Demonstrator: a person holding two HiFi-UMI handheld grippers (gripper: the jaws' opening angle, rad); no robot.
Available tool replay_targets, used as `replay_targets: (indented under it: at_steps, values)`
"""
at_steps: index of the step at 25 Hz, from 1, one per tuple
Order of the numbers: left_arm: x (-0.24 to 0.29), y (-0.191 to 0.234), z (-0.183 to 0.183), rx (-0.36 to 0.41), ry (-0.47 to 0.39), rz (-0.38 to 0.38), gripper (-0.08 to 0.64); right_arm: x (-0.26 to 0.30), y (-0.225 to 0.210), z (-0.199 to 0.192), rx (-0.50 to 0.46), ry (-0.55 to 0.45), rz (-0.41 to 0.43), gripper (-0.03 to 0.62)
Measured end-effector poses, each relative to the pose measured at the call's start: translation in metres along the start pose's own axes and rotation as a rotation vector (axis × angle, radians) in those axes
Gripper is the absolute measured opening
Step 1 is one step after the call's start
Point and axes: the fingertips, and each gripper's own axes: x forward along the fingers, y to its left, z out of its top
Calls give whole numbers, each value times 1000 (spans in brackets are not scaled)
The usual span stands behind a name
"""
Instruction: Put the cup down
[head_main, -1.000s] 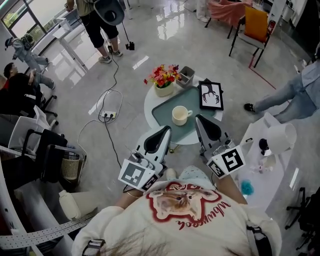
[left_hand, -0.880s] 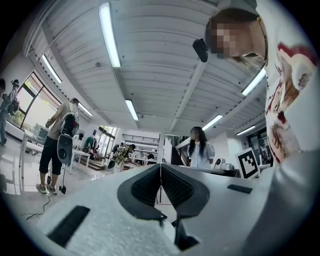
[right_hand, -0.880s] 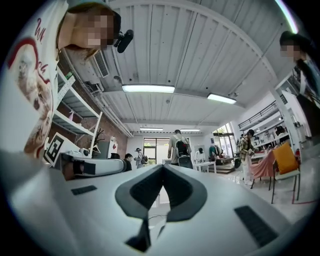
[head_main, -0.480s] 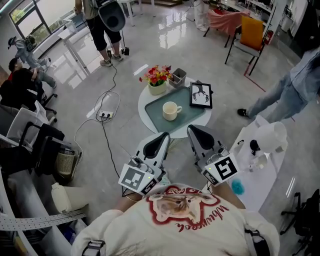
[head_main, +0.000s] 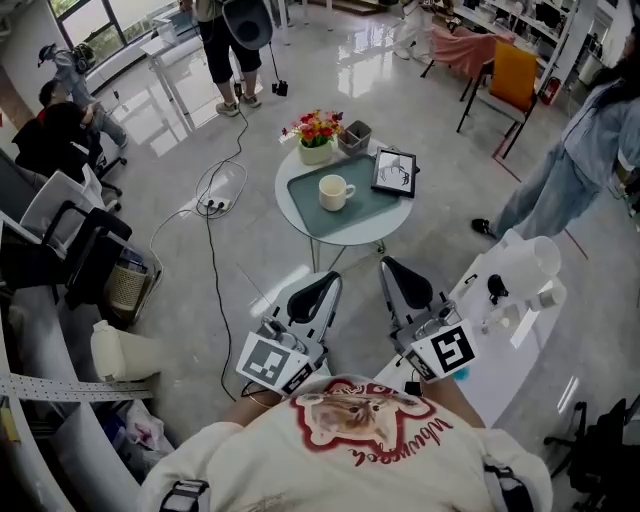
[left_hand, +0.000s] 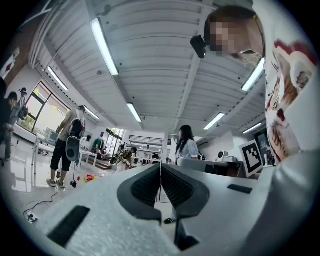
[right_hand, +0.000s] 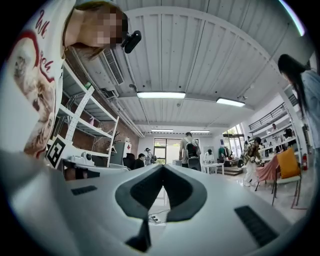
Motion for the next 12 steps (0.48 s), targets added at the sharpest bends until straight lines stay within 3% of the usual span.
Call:
replay_targets:
  at_steps: [12]
  values:
    - [-49,-45,21,21,-28,37,17,-44,45,18,11,-37,52,29]
